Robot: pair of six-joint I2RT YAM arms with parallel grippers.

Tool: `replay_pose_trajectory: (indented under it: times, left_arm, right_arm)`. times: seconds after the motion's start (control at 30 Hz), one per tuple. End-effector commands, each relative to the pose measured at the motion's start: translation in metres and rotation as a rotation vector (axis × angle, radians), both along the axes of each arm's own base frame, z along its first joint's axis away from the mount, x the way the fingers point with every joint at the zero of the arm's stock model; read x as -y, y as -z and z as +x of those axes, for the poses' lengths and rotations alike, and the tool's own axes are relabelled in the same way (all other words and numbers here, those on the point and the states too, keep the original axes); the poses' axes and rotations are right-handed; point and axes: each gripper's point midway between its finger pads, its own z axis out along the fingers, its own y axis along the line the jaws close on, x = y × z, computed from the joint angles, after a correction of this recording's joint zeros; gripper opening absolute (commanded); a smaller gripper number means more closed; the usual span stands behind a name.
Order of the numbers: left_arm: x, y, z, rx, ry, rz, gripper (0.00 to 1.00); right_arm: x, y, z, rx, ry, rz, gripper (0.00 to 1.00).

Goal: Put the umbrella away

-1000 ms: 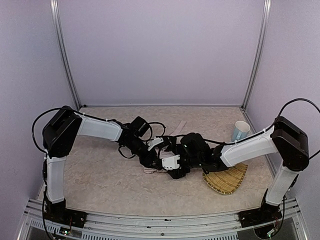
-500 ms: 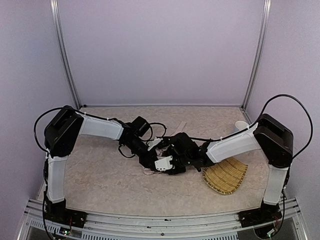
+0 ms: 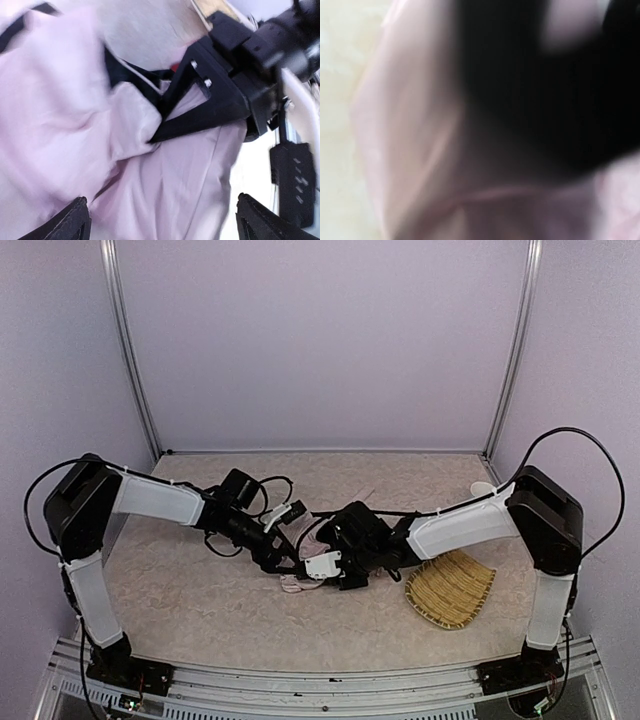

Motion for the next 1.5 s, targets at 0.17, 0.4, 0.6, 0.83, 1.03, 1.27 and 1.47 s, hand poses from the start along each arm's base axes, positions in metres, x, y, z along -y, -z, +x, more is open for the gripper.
replay_pose_trajectory:
  times: [0.17,0.4,0.6,0.83,1.03,1.27,1.47]
  left_arm:
    - [-0.050,-0.116,0.033,0.458,-0.338,-0.293,0.99]
    - [-0.053,-0.135,-0.026,0.837,-0.291,-0.244,0.91]
    - [-0.033,-0.101,-0.076,0.912,-0.090,-0.146,0.84]
    - [-0.014,-0.043,-0.060,1.014,0.005,0.175,0.96]
    - [0.003,-0.030,-0.053,1.077,0.102,0.219,0.99]
    - [0.016,0.015,-0.067,0.930,0.235,0.265,0.90]
    - [0.018,0.043,-0.072,0.791,0.276,0.310,0.67]
  right_arm:
    - [0.026,0.036,-0.060,-0.484,0.058,-0.128,0.24]
    - [0.028,0.035,-0.082,-0.910,0.154,-0.151,0.25]
    - [0.038,0.052,-0.089,-1.200,0.263,-0.171,0.25]
    - [0.044,0.062,-0.100,-1.302,0.270,-0.211,0.23]
    - [0.048,0.062,-0.104,-1.319,0.250,-0.227,0.25]
    - [0.035,0.057,-0.083,-1.306,0.260,-0.153,0.27]
    - [0.024,0.047,-0.054,-1.285,0.278,-0.041,0.39]
